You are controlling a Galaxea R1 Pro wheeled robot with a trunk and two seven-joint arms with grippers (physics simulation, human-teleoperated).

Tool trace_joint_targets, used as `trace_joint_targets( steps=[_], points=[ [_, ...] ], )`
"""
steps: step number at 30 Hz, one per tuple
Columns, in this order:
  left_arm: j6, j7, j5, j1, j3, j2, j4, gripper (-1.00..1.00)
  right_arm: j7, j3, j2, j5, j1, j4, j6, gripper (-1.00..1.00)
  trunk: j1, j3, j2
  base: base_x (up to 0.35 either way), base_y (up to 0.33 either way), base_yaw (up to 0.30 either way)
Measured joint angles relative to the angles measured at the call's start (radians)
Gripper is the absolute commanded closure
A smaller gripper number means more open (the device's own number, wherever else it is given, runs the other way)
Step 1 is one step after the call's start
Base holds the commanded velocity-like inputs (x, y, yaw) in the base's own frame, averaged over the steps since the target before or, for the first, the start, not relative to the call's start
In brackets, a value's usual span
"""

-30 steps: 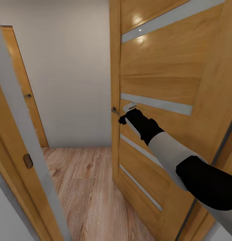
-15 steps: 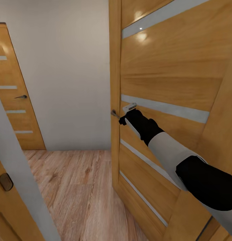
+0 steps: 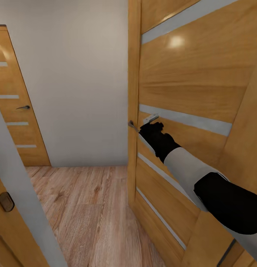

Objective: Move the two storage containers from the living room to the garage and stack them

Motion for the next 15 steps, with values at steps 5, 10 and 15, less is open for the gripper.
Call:
trace_joint_targets(
  steps=[5,10,15],
  points=[
    [0.000,0.000,0.000,0.000,0.000,0.000,0.000,-1.00,-0.033,0.003,0.000,0.086,-0.001,0.040,0.002,-1.00,0.000,0.000,0.000,0.000,0.000,0.000],
    [0.000,0.000,0.000,0.000,0.001,0.000,0.000,-1.00,-0.036,0.004,0.000,0.094,-0.001,0.049,-0.003,-1.00,0.000,0.000,0.000,0.000,0.000,0.000],
    [0.000,0.000,0.000,0.000,0.001,0.000,0.000,-1.00,-0.038,0.004,0.000,0.102,-0.005,0.119,-0.061,-1.00,0.000,0.000,0.000,0.000,0.000,0.000]
  ],
)
